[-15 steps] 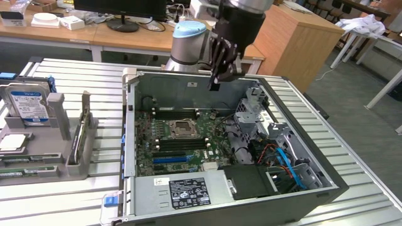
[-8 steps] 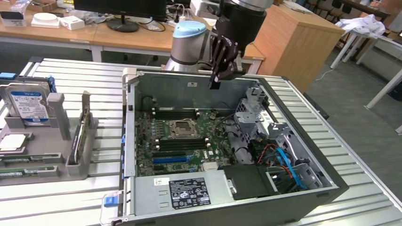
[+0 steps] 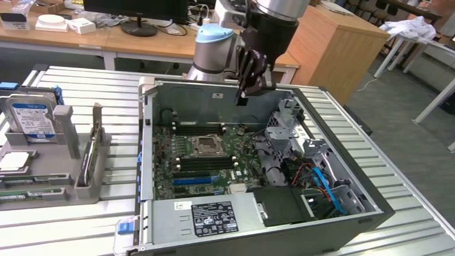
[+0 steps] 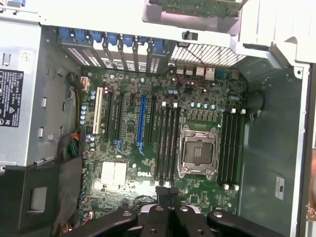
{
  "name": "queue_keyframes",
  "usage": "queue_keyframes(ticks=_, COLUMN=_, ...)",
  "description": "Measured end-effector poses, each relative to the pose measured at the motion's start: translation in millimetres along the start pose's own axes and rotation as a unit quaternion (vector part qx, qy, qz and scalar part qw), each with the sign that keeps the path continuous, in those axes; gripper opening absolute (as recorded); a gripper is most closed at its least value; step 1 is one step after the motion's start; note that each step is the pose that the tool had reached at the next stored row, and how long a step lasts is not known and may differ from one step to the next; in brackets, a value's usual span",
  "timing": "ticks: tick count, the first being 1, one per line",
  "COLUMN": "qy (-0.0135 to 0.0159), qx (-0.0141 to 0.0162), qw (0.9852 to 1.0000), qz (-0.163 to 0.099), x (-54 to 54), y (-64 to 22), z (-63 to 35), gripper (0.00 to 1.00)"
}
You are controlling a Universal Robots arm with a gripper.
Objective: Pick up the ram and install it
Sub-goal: 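Press down the ram until it locks into place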
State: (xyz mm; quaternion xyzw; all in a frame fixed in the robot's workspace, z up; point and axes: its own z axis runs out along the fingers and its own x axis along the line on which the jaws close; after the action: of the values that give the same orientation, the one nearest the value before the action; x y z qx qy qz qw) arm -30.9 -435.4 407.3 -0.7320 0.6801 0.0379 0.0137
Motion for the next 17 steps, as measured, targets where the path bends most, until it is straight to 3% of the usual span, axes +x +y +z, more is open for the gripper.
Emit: queue_keyframes(ticks=17, qy=0.0, qx=0.0, qw=1.0, qz=0.001, x=2.3, y=-1.5, z=30.9, gripper=0.1)
